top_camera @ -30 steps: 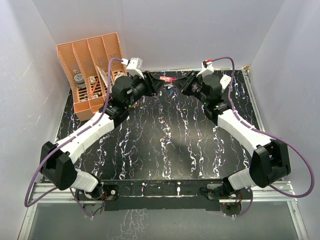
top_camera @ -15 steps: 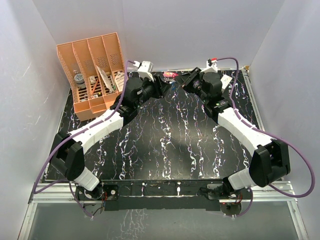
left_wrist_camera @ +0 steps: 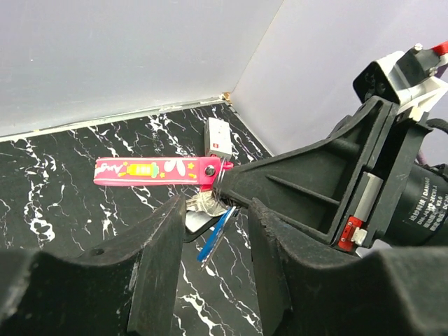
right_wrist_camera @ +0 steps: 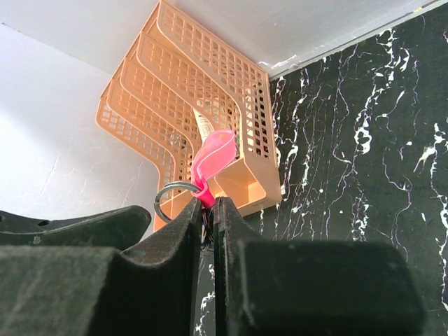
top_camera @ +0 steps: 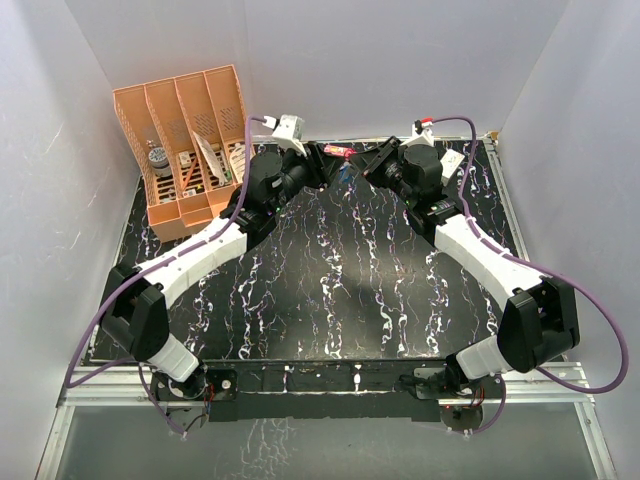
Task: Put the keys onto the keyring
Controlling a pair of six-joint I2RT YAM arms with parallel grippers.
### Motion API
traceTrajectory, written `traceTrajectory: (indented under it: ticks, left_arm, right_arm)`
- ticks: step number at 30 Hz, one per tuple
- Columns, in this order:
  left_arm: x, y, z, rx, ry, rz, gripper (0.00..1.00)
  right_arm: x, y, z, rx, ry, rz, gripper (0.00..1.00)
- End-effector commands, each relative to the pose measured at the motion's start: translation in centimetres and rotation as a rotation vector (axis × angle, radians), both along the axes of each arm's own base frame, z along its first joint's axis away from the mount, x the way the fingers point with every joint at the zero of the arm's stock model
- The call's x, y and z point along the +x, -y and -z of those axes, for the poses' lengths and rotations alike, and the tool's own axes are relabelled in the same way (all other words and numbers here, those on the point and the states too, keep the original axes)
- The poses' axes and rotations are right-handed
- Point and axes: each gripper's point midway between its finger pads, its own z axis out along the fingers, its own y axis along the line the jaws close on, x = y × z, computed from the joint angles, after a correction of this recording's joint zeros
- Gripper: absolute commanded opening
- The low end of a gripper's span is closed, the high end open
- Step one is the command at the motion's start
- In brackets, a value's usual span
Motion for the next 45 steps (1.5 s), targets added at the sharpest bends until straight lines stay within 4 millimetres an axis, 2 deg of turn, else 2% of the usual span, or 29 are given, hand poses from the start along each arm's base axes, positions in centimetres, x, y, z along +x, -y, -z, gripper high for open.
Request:
traceTrajectory:
  ticks: [1,35,40,45]
  left_arm:
    - [0.1,0.4,-4.0,-0.062,0.092,0.002,0.4]
    - [0.7,2.2,-3.0,-0.081,0.063,0.047,0.37]
    - [0.8,2.3,-3.1,-0.086,0.065,0.047,0.34]
    - [0.8,2.4,-3.1,-0.092,0.067,0.051,0.22]
  right_arm:
    - [0.2,-0.3,-3.7,0.044,0.086,-0.004,0.0]
    - [-0.4,-0.9,-4.6,0.057,0.112,-0.03,0.0]
    - [-0.5,-1.0,-4.7,0.06,0.116,-0.038,0.0]
    - [-0.6,-0.9,-4.8,0.061,0.118,-0.038,0.0]
